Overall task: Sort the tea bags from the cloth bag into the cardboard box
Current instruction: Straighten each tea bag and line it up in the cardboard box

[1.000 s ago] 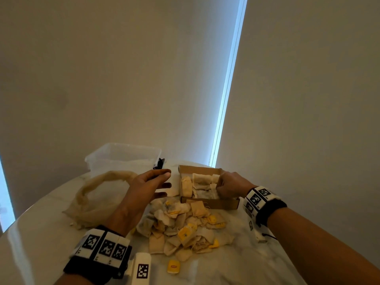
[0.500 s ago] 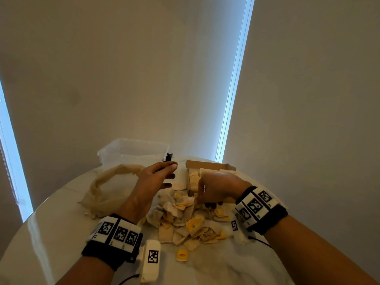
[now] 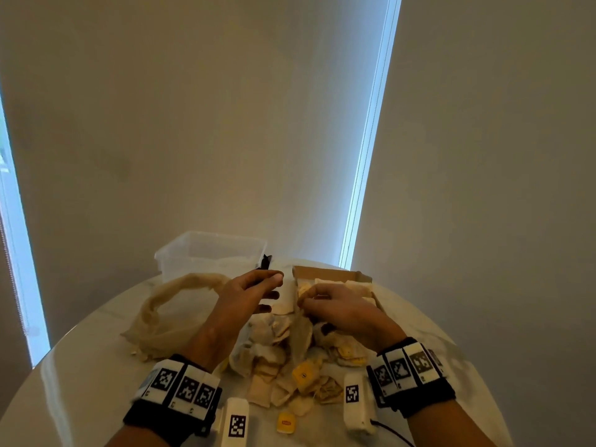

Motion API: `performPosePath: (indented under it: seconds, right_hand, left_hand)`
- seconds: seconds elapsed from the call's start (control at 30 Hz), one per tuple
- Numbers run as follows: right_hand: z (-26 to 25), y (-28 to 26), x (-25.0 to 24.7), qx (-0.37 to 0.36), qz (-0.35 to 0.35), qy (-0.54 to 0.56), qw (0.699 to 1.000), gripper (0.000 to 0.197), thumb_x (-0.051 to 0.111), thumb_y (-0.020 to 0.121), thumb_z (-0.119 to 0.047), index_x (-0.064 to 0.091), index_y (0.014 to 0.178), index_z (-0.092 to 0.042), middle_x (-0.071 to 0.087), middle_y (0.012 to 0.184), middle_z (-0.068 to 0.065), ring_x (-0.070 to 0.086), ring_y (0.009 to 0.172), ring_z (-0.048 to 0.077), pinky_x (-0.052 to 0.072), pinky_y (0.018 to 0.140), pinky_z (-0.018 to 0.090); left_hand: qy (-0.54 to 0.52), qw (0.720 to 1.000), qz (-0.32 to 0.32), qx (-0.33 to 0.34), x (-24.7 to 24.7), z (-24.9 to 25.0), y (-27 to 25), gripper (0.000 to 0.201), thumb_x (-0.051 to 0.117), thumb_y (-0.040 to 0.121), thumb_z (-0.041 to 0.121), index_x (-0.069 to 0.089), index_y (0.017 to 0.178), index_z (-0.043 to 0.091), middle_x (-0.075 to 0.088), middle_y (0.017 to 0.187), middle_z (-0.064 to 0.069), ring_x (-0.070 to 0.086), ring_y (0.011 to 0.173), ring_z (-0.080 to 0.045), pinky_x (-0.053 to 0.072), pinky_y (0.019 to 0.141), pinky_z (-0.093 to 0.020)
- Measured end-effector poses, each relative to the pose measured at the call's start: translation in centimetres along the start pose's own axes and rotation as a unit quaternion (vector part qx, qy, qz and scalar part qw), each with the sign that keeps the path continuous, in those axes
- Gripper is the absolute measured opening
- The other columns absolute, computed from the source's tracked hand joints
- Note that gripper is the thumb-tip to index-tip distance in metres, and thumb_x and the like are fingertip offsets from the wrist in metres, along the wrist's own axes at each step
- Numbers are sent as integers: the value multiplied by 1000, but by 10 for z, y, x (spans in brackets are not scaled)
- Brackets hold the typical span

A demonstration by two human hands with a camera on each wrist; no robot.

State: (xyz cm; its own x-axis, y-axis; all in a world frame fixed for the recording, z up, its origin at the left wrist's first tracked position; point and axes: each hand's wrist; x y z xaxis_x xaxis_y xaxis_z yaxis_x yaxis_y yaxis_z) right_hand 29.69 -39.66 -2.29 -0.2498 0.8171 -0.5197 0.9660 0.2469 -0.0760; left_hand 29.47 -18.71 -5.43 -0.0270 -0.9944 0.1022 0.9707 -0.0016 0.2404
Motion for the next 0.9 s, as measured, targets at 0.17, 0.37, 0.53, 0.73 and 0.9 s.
performPosePath:
  seconds: [0.17,0.37,0.53,0.73,0.9]
  right_hand:
    - [19,0,-4,4,15,286,958,20,68,101,-25,79,110,-11,76,116,12,71,109,29,61,93,40]
    - [34,-1,-2,-9,-34,508,861,24,71,90,-17,75,110,-3,70,109,21,70,86,29,62,85,45]
    - [47,-2,-3,-5,-38,501,865,38,72,96,-15,66,128,3,66,135,29,69,121,43,56,105,55]
    - [49,0,0,-1,-97,428,898,67,82,90,-8,49,148,-6,64,141,26,66,128,41,55,108,54]
    - [55,8,8,6,-92,389,916,83,88,76,2,51,149,-13,71,133,23,70,121,41,52,110,55]
  left_hand:
    - [72,989,-126,5,4,1,-7,37,68,95,49,72,127,32,74,123,13,70,114,-5,58,97,-31]
    - [8,985,-149,-87,7,-4,-4,57,85,86,30,61,137,27,75,126,-2,74,113,-22,62,94,-41]
    - [-16,993,-93,-67,6,-7,-2,54,86,84,15,65,133,19,75,124,-10,76,109,-25,63,90,-38]
    - [38,994,-91,-43,3,-9,-2,49,87,83,22,68,129,19,80,114,-4,77,105,-21,63,92,-38]
    - [34,996,-75,-24,7,-9,-2,40,82,89,21,71,128,18,80,115,0,77,105,-15,62,84,-26]
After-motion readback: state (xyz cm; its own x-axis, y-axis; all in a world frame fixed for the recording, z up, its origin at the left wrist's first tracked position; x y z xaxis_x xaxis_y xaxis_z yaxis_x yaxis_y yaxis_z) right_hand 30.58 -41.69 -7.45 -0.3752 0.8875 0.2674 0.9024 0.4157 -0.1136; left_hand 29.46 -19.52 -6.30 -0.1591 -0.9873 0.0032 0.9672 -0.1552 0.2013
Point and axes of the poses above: each hand's wrist, its own y-axis towards the middle knuckle, its own x-axis out of the palm, z = x × y
